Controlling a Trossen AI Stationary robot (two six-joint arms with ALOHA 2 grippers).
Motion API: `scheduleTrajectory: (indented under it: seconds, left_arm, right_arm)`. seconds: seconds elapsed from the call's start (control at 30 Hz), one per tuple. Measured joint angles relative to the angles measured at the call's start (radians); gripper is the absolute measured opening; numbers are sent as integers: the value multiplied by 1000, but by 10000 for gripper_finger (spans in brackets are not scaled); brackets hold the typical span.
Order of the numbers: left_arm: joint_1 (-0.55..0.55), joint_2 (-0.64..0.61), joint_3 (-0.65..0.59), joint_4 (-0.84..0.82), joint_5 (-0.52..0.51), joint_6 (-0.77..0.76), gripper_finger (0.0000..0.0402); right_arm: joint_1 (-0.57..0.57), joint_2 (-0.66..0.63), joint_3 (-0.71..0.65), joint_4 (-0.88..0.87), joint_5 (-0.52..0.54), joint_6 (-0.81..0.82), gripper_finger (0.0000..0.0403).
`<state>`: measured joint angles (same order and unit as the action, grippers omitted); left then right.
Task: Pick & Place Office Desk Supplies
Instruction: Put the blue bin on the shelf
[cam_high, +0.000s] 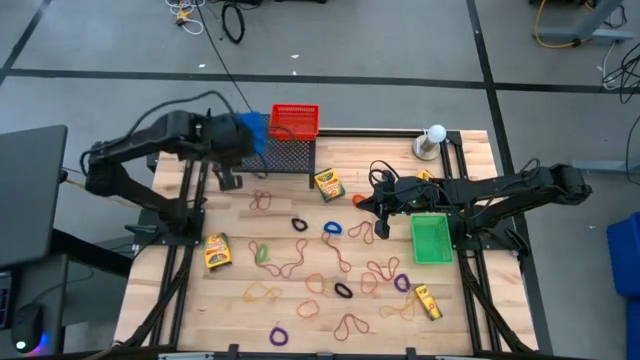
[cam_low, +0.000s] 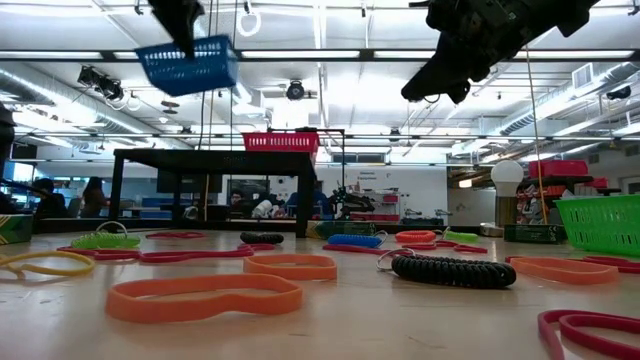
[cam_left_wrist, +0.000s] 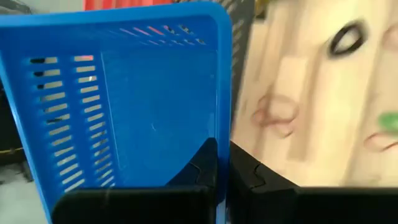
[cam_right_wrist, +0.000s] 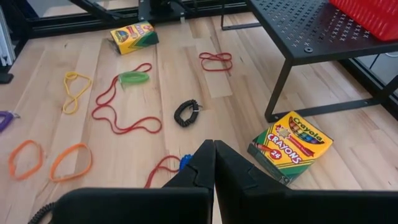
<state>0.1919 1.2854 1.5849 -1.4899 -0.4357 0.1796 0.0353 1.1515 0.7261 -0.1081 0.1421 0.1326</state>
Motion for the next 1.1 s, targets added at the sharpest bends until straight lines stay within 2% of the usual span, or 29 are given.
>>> scheduleTrajectory:
  seconds: [0.13,0.37,0.53,0.67,0.87,1.1]
  left_arm:
    - [166,-13,-78,24,87,149,10]
    - [419,-25,-174,212,184,455,10]
    - [556,33,-181,264,241,547,10]
    - [598,75,-180,311,263,596,10]
    - [600,132,-181,317,276,618,10]
    - [610,142,-181,334,276,619,11]
  right_arm:
    - [0,0,0,0,0,1,7]
    - [1,0,0,2,1,9,7]
    - [1,0,0,5,4,18,7]
    - [1,0,0,8,19,20,7]
    - [1,0,0,9,20,20,7]
    - [1,0,0,9,21,18,7]
